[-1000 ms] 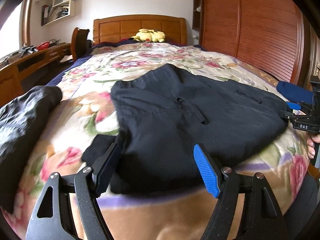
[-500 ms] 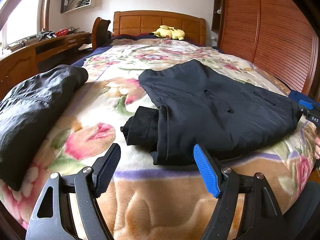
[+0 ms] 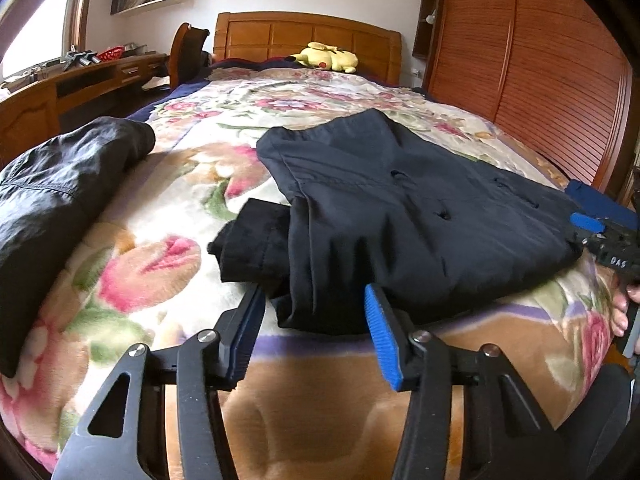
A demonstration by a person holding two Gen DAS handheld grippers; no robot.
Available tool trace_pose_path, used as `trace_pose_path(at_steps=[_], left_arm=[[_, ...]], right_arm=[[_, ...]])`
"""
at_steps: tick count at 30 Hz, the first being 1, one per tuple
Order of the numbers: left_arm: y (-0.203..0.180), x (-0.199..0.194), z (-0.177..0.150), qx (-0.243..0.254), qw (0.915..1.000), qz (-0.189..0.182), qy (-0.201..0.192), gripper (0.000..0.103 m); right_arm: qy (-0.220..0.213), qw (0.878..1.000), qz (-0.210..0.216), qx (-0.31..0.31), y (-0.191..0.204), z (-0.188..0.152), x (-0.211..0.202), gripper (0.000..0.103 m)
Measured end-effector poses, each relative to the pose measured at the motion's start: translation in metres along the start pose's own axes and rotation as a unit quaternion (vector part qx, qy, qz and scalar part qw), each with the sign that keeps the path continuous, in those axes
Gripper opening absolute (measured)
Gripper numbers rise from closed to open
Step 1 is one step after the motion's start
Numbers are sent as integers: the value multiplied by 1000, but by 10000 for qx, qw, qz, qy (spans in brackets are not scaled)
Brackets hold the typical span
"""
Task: Fold large clothes
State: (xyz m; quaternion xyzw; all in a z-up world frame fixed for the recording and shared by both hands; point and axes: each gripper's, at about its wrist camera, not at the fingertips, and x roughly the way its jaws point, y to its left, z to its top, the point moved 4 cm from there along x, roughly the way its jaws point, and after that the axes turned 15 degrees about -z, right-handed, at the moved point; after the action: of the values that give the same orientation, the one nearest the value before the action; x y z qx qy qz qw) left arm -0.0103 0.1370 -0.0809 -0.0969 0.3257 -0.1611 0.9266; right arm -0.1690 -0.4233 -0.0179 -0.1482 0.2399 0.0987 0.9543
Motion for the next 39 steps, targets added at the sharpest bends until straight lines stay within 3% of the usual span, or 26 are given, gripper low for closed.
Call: trace_pose_path(at_steps=[8, 13, 16, 25, 35, 39], left_arm=[[0, 3, -1, -10, 10000, -32, 83, 52], [-9, 1, 1, 183, 9997, -130, -52, 23], [-14, -3, 6, 255, 9995, -113, -170, 16], [-51, -16, 49, 652, 9961, 373, -470, 10], [-124, -29, 108, 1314, 9881, 394, -696, 8], [-165, -17, 130, 1763, 9817, 129, -702, 8]], right_arm=[[159, 9997, 159, -107, 12, -7, 23, 74], [112, 9996, 252, -2, 8, -16, 29, 75], [21, 9998, 206, -11, 8, -18, 27, 75], [-51, 9994, 323, 117, 1, -24, 18, 75], [-91, 9986, 335, 406, -15, -26, 6, 75], [-156, 9994, -81, 294, -32, -35, -3, 75]])
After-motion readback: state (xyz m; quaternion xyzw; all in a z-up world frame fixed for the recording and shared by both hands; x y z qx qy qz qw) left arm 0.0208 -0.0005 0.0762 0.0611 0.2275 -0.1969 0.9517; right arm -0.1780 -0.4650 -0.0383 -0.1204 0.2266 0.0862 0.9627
